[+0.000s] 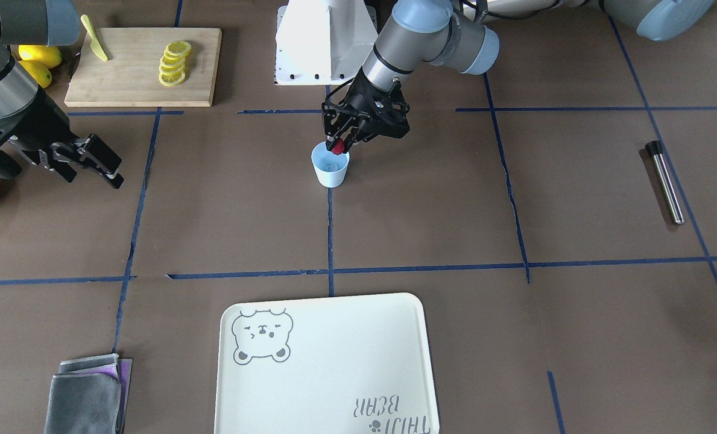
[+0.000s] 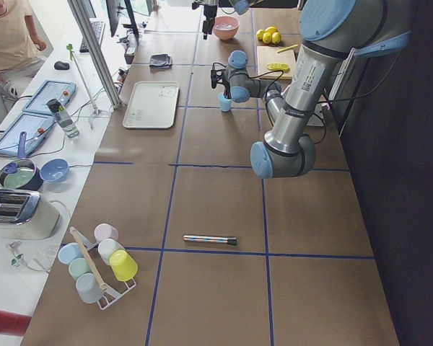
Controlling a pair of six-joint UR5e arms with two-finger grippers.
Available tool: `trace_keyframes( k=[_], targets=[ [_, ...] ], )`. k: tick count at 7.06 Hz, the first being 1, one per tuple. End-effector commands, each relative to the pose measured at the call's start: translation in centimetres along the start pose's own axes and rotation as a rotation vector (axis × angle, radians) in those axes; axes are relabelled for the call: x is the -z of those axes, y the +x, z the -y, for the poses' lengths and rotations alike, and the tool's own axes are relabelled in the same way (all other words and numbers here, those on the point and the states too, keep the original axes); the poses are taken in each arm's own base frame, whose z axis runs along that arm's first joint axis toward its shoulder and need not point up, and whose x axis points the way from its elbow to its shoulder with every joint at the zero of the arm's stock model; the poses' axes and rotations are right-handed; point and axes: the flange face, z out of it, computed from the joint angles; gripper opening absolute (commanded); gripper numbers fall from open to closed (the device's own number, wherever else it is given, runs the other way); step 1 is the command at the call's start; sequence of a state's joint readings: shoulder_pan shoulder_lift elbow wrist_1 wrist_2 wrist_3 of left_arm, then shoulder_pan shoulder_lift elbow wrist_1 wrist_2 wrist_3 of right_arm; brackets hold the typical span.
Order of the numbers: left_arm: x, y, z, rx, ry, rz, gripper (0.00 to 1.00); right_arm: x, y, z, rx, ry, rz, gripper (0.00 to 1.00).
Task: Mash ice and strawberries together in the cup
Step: 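Carry the strawberry with the left gripper over the blue cup and release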
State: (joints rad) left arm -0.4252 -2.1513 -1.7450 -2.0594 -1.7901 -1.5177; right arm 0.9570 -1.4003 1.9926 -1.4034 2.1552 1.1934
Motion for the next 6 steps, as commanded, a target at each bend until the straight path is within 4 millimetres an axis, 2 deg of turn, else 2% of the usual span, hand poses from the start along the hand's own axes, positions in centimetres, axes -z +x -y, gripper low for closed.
trace_keyframes(
  k=[1, 3, 4, 5, 6],
  targets=[
    [0.2, 0.3, 0.2, -0.003, 0.012, -0.006, 0.88, 0.1, 0.0, 0.1, -0.001, 0.001, 0.0, 0.99],
    [1.0, 0.2, 0.8, 0.0, 0.023, -0.011, 0.91, 0.2, 0.3, 0.3, -0.006, 0.006, -0.001, 0.99],
    [1.5, -0.3, 1.9, 0.006, 0.036, -0.004, 0.9, 0.5, 0.6, 0.7, -0.013, 0.012, -0.002, 0.99],
    [1.8, -1.7, 2.5, -0.007, 0.044, 0.012, 0.9, 0.8, 1.7, 1.3, 0.02, 0.02, -0.012, 0.99],
    [3.3, -4.0, 2.5, -0.041, 0.048, 0.025, 0.89, 1.2, 2.7, 1.7, 0.037, 0.014, -0.013, 0.99]
  ],
)
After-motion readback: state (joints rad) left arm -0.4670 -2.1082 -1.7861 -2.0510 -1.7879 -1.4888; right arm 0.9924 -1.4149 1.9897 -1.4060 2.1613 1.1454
